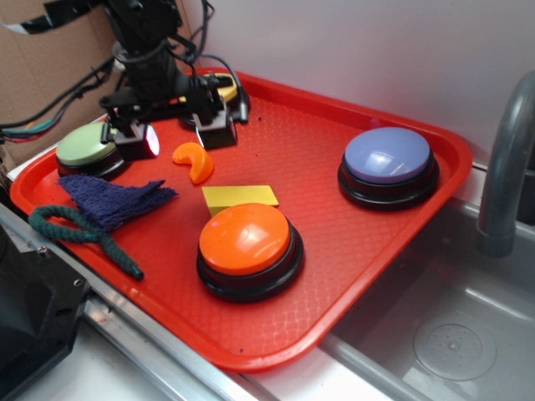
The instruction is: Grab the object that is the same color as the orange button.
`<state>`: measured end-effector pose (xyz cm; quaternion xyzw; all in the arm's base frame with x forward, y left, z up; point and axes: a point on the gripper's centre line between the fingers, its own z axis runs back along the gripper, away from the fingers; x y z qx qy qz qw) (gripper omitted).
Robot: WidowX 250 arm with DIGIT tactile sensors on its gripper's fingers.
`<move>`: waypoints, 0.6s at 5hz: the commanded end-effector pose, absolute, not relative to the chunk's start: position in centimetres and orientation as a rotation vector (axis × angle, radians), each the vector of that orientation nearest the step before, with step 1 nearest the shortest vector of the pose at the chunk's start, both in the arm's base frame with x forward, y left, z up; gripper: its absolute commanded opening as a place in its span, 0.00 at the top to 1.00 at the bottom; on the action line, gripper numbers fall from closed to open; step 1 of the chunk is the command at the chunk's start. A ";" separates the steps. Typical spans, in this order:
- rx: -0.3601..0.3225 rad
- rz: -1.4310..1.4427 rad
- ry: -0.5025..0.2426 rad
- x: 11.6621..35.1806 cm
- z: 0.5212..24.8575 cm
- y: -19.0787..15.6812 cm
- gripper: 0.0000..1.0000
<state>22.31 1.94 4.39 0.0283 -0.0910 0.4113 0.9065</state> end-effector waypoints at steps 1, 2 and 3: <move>0.072 0.885 -0.299 24.8 3.0 3.7 0.00; 0.056 0.882 -0.315 25.2 2.4 3.7 0.00; 0.013 0.875 -0.298 25.5 1.8 3.9 0.00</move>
